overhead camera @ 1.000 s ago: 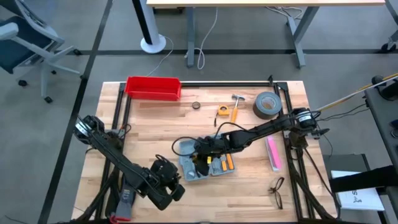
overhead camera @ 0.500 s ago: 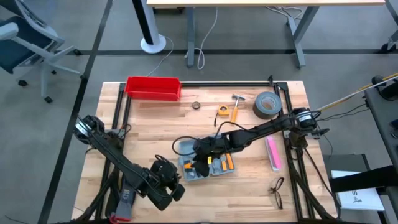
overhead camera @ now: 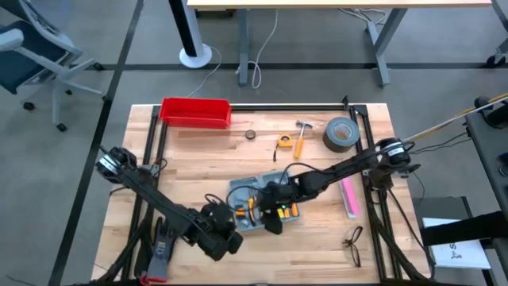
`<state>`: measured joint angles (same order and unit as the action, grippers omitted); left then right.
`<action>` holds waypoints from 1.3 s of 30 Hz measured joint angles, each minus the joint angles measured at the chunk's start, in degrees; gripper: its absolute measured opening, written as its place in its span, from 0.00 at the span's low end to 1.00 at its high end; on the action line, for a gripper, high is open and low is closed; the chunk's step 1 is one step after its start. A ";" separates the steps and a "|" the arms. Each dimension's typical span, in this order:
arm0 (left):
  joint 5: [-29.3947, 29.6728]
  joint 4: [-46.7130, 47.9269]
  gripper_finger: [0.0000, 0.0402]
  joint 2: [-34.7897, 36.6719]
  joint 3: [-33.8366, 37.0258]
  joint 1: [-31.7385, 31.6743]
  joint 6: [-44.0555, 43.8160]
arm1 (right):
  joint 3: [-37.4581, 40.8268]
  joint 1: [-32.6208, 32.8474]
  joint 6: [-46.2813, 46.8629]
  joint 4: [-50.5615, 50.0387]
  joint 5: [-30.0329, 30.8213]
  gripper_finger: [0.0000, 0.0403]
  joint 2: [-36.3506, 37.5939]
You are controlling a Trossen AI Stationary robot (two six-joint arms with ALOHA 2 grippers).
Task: Prefit tool cases
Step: Put the hex keys into the gray toolbox
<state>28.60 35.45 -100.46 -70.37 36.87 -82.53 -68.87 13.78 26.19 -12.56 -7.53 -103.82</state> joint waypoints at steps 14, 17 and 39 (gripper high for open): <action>-5.89 -1.41 0.19 -0.55 0.00 -7.10 14.04 | 11.49 4.29 -1.02 1.28 7.56 0.41 14.05; -7.38 -1.36 0.19 -0.57 0.00 -8.62 17.44 | 14.03 5.22 -0.82 1.17 8.73 0.40 17.39; -16.40 -5.76 0.20 -0.66 6.29 -12.71 36.36 | 19.92 9.19 0.13 1.26 14.26 0.41 23.94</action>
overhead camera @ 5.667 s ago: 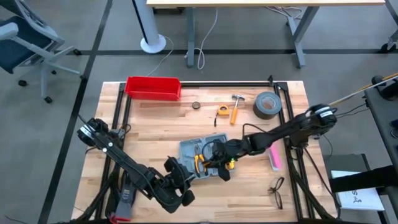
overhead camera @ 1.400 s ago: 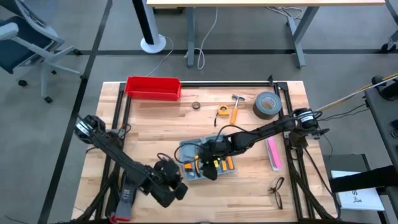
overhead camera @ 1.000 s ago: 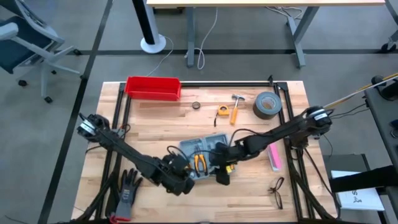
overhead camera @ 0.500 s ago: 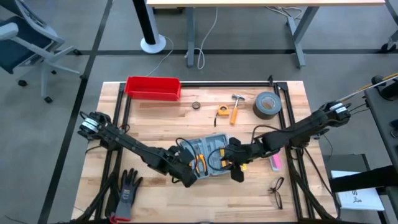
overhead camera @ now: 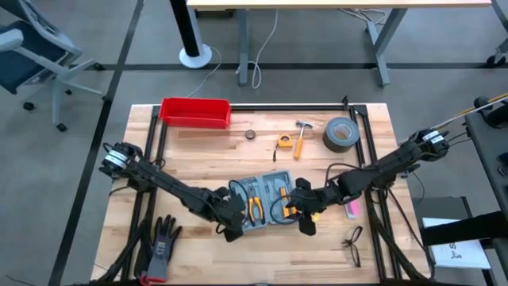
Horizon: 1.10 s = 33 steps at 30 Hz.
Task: Prefit tool cases
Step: Put the hex keys into the gray toolbox
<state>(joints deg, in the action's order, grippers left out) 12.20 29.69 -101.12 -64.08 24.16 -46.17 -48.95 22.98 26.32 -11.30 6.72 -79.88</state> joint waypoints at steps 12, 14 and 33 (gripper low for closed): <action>0.56 -2.95 0.19 0.00 1.30 -0.65 7.52 | 0.00 0.99 0.20 0.36 0.94 0.39 0.00; 0.68 -3.23 0.19 0.00 1.51 -0.65 10.89 | 0.00 1.16 0.21 1.20 0.92 0.39 0.00; 0.73 -6.44 0.20 0.02 2.48 -2.11 17.07 | 0.02 1.40 0.64 3.17 0.91 0.39 0.00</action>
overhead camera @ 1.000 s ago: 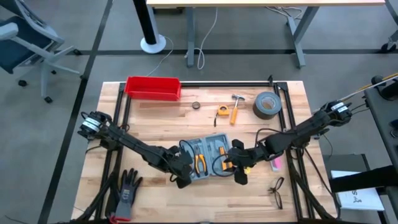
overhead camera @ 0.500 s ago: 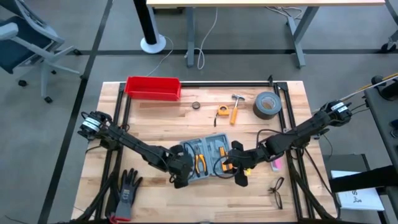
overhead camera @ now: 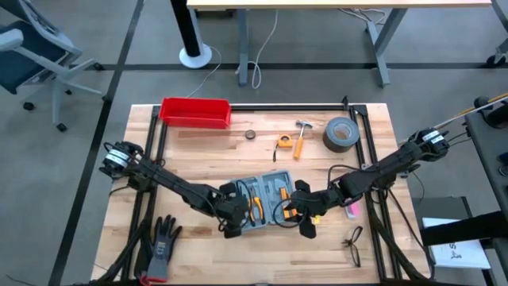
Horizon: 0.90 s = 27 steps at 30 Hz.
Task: Prefit tool cases
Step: Put the hex keys into the gray toolbox
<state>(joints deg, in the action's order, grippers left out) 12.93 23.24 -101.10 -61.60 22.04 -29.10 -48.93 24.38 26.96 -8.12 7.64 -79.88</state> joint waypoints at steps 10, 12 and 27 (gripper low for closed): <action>-1.38 -0.19 0.36 0.00 0.23 -0.13 0.08 | 0.00 0.00 0.07 1.01 -0.02 0.41 0.00; -1.50 0.18 0.36 -0.19 0.50 -0.13 0.10 | 0.00 0.02 0.07 1.24 -0.02 0.41 0.00; -1.90 -1.36 0.22 -3.32 0.33 -0.13 -1.05 | 0.00 0.13 0.46 1.16 -0.02 0.41 0.00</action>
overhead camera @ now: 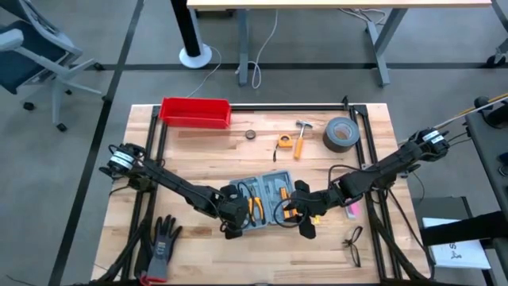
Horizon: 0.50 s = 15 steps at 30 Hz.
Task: Prefit tool cases
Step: Put the hex keys into the gray toolbox
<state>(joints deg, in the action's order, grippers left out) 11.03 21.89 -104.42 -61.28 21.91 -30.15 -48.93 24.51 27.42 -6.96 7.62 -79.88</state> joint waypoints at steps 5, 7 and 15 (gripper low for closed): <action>-0.77 -0.60 0.08 -0.02 0.00 0.07 -0.55 | 0.00 0.00 0.00 0.00 0.00 0.40 0.00; -1.57 -0.90 0.02 -0.04 0.02 0.06 -0.69 | 0.00 0.00 0.00 0.00 0.00 0.39 0.00; -4.55 -1.42 0.01 0.44 0.06 -0.05 -4.16 | 0.00 0.00 0.00 -0.01 0.00 0.37 0.00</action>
<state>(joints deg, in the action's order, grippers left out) 6.48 20.47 -103.98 -61.21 21.87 -34.31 -48.93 24.51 27.42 -6.97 7.62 -79.88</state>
